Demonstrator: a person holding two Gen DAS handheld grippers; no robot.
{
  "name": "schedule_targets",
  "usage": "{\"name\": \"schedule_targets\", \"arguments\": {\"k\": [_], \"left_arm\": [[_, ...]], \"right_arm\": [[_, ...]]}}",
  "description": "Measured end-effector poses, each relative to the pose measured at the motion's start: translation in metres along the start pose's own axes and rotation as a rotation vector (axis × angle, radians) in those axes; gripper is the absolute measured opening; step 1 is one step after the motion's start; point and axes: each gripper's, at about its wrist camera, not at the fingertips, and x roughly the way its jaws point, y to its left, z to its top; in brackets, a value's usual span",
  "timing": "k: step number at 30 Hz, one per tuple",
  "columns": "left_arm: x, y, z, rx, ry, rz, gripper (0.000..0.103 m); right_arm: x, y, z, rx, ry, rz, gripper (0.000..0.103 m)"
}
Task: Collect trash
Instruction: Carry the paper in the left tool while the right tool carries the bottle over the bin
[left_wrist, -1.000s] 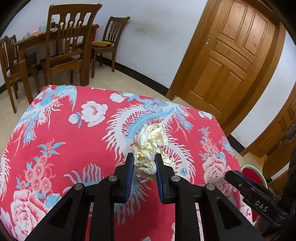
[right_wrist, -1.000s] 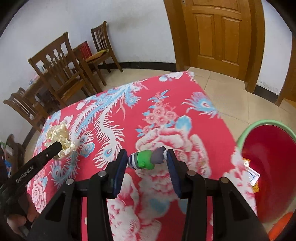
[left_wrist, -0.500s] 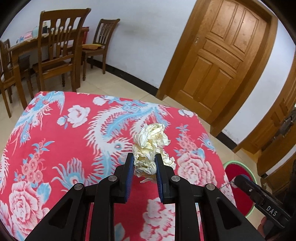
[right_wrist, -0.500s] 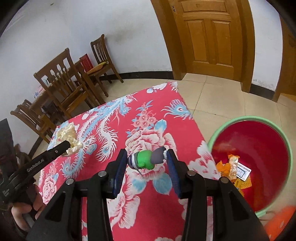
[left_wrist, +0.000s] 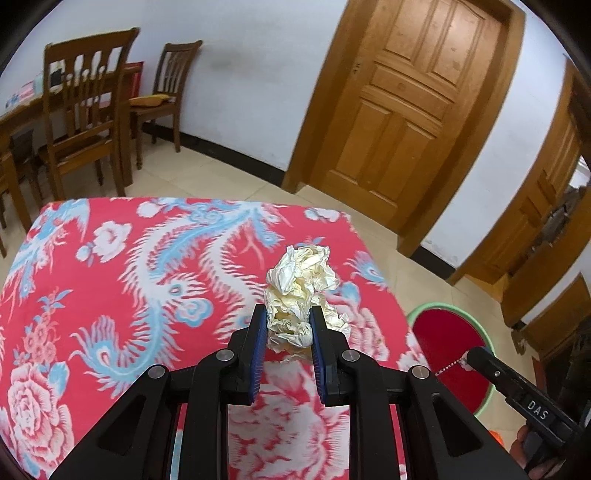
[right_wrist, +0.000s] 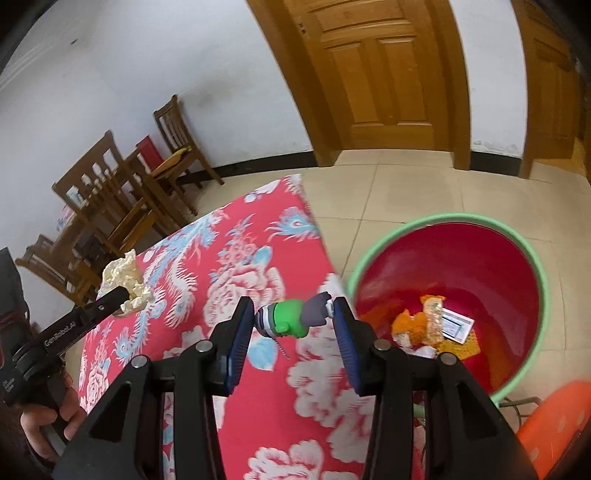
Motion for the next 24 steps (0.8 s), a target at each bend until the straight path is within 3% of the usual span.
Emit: {"name": "schedule_targets", "arguments": {"k": [24], "left_arm": [[0.035, -0.136, -0.035, 0.195, 0.121, -0.192, 0.022]], "right_arm": [[-0.033, -0.124, -0.014, 0.246, -0.023, -0.115, 0.047]]}}
